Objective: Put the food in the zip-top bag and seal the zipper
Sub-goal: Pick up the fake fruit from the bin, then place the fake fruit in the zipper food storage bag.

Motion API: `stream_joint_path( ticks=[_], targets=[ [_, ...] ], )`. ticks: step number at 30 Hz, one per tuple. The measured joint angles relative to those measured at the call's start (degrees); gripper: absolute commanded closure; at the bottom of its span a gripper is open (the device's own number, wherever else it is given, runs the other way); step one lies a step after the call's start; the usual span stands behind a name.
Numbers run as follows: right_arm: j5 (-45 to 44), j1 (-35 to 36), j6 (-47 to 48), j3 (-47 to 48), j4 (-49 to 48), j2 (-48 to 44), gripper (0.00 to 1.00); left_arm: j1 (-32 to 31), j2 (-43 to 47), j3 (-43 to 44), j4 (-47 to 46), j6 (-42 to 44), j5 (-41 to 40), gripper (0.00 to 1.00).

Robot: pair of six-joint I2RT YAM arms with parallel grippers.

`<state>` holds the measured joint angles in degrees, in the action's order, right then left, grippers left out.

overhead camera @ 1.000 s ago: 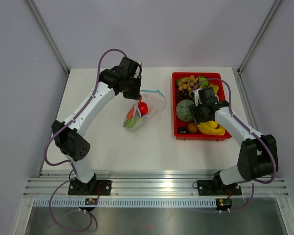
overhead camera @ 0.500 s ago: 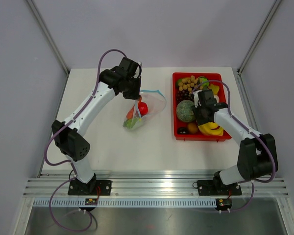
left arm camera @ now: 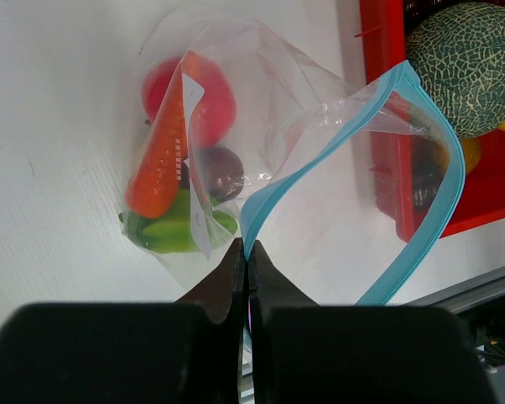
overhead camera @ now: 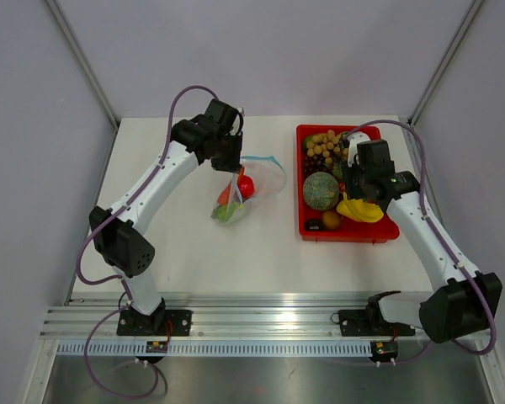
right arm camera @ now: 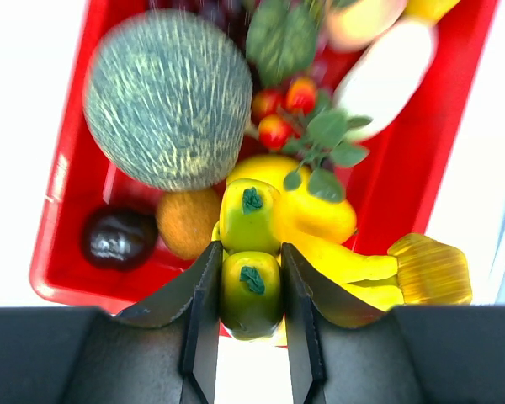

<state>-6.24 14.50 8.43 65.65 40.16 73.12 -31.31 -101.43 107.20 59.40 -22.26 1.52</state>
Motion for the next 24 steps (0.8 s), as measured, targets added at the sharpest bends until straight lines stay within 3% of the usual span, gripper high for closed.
stream_joint_path(
  ticks=[8,15,20,24],
  targets=[
    [0.5,0.0,-8.6,10.4,3.2,-2.6,1.00,0.0,0.0,0.0,0.0,0.0,0.0,1.00],
    [12.4,0.0,-25.2,14.0,-2.4,-6.1,1.00,0.0,0.0,0.0,0.0,0.0,0.1,1.00],
    [24.3,0.0,-42.5,6.5,-22.7,-11.1,1.00,0.0,0.0,0.0,0.0,0.0,1.1,1.00],
    [27.6,1.2,-54.3,-0.5,-40.2,-11.2,1.00,0.0,0.0,0.0,0.0,0.0,1.7,1.00]
  ],
)
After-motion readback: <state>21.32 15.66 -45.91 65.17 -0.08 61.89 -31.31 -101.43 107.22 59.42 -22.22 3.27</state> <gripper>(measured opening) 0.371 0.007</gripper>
